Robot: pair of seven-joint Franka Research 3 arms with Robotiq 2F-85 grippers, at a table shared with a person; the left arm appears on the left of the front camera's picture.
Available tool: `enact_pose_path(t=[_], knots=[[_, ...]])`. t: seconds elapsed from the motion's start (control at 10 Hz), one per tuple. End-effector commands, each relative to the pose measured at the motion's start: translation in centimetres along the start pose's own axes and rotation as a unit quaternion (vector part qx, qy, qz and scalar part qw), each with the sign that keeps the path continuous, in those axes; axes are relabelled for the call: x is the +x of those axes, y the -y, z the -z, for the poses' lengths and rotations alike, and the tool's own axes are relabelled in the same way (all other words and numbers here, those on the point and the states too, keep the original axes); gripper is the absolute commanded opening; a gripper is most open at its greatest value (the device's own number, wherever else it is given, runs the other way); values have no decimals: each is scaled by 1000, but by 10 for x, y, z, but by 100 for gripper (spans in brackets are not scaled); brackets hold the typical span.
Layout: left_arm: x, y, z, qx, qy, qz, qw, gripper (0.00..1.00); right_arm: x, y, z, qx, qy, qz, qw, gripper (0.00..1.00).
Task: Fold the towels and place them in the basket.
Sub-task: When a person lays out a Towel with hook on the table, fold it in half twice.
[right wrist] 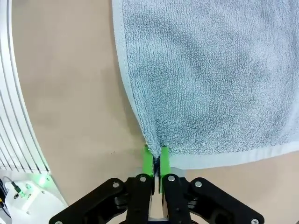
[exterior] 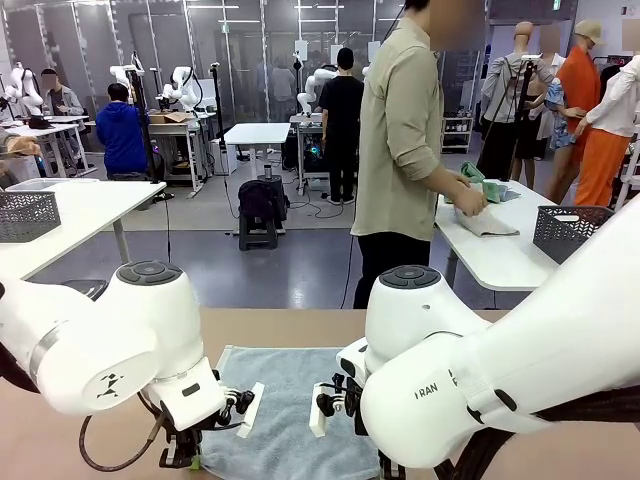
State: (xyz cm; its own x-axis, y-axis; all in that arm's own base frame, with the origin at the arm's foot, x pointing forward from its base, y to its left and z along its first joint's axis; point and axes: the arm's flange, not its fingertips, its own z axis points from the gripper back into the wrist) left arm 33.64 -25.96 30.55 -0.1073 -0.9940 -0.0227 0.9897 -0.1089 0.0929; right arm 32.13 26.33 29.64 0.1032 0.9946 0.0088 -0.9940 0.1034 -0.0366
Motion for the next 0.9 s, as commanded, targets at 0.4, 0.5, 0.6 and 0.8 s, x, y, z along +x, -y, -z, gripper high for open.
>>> enact_pose_path(t=[0.4,0.5,0.6,0.8], knots=[[1,-4,-6,7,-8,-10,1000,8,-1,7,-12,-6,-13,-3,1000,6],[0,-9,-12,14,-12,-22,1000,8,1,14,-17,-9,-14,-7,1000,6],[-1,-13,-18,23,-14,-29,999,8,2,18,-23,-15,-13,-8,1000,6],[-6,-22,-32,36,-14,-51,998,8,4,26,-38,-31,-14,-10,999,6]])
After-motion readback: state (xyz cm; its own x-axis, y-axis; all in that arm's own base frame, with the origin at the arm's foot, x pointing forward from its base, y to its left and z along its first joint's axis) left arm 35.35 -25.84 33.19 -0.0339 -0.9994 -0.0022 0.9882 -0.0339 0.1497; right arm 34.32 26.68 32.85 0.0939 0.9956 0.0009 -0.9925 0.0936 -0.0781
